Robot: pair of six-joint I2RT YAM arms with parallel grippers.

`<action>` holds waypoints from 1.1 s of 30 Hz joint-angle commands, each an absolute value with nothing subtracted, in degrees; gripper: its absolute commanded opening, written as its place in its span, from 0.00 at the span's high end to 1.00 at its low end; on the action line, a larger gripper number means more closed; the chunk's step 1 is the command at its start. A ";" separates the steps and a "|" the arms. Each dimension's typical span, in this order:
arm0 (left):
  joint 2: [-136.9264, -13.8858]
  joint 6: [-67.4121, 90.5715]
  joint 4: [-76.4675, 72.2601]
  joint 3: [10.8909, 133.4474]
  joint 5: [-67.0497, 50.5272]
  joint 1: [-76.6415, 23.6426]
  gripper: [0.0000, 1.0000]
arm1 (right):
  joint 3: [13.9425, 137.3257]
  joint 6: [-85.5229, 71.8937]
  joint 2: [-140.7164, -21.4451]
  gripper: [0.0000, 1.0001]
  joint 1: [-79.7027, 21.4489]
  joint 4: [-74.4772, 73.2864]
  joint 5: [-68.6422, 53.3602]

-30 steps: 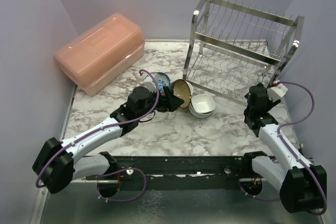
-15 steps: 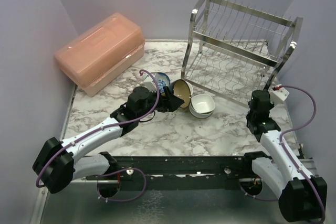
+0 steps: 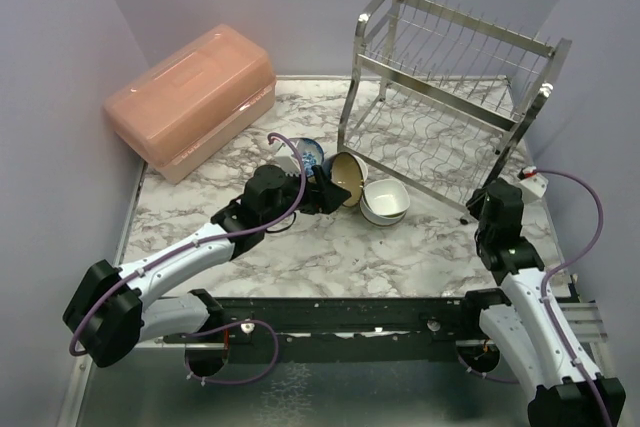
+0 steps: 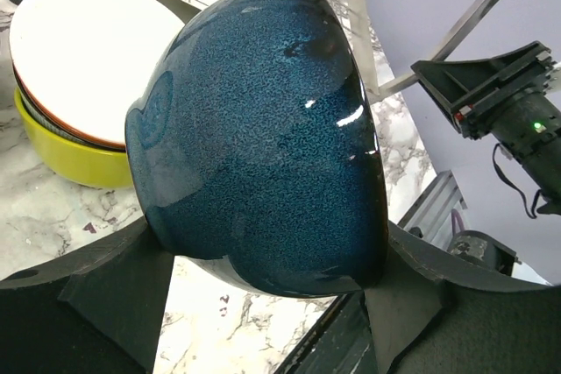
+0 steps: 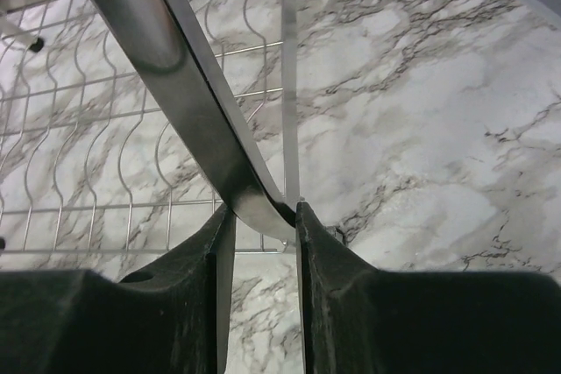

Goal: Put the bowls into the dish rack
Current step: Adjust the dish rack at the center of the board, then place the bowl in the dish rack.

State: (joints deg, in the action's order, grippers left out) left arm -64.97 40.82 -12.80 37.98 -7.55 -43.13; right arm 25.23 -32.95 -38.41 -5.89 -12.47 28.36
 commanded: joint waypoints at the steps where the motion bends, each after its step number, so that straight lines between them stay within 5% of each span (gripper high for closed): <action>1: -65.21 39.10 -19.05 41.63 -9.34 -43.21 1.00 | 25.40 -34.46 -33.50 0.98 -6.33 -12.32 19.49; 5: -66.11 37.99 -18.90 42.55 -9.66 -43.15 1.00 | 25.49 -31.95 -30.90 0.90 -6.33 -12.89 18.45; 9: -67.60 37.36 -19.00 43.70 -9.68 -43.18 1.00 | 25.95 -30.35 -29.72 0.69 -6.33 -13.12 16.64; 12: -69.49 37.44 -18.92 45.35 -11.12 -43.15 1.00 | 26.28 -30.14 -28.99 0.44 -6.33 -13.54 15.69; 19: -76.05 37.88 -19.05 51.09 -15.65 -43.66 1.00 | 27.25 -28.94 -27.21 0.12 -6.33 -14.62 14.71; 33: -88.02 25.58 -14.89 64.86 -14.20 -49.05 1.00 | 31.26 -28.83 -24.17 0.00 -6.33 -20.67 14.55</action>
